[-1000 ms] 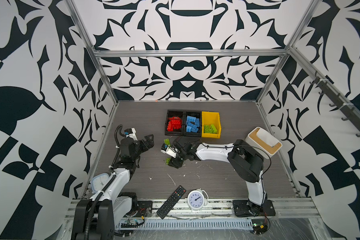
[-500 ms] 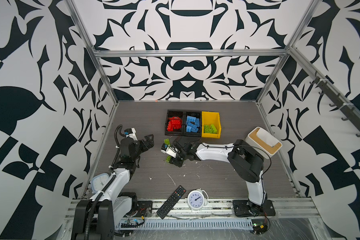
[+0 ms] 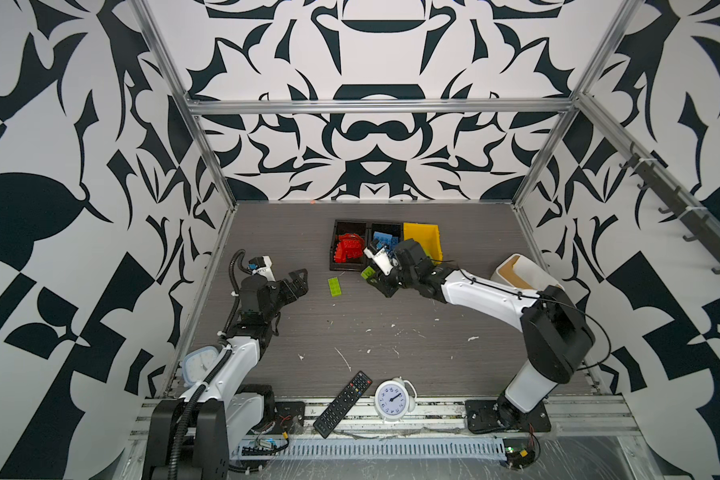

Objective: Sort the legos into containers by color
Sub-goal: 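Carry the lime-green brick into the yellow bin and release it, then move the right gripper to the last flat lime-green plate and grasp it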

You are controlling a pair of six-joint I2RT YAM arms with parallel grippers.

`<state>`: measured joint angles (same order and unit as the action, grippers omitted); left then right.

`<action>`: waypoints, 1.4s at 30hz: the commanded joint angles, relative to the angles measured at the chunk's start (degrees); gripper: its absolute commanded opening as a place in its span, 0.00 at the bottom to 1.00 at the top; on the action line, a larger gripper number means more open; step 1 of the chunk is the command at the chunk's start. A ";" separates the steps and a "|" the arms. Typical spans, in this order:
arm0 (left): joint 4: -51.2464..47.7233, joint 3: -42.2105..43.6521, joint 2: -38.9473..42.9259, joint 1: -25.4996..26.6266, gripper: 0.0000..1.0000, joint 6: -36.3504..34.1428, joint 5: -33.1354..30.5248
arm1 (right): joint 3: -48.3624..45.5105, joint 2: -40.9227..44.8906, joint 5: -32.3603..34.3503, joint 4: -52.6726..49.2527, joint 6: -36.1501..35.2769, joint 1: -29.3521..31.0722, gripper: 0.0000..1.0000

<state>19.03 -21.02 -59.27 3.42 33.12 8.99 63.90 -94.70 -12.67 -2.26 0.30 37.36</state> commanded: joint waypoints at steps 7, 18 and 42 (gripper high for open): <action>0.49 0.10 -0.24 -0.24 0.99 -0.12 0.32 | 3.72 1.75 6.08 -4.23 5.69 -12.00 0.21; -0.12 0.10 0.43 -0.24 0.99 -0.23 0.23 | 7.83 -6.34 5.44 -1.56 7.98 -18.82 0.26; -0.62 2.77 8.15 -0.21 0.99 -1.04 -3.55 | -0.01 4.78 22.63 0.23 14.27 7.61 0.65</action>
<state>17.91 -19.18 -52.05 3.42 32.12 6.63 64.97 -91.39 2.70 -4.84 12.16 41.67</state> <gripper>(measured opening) 0.994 0.654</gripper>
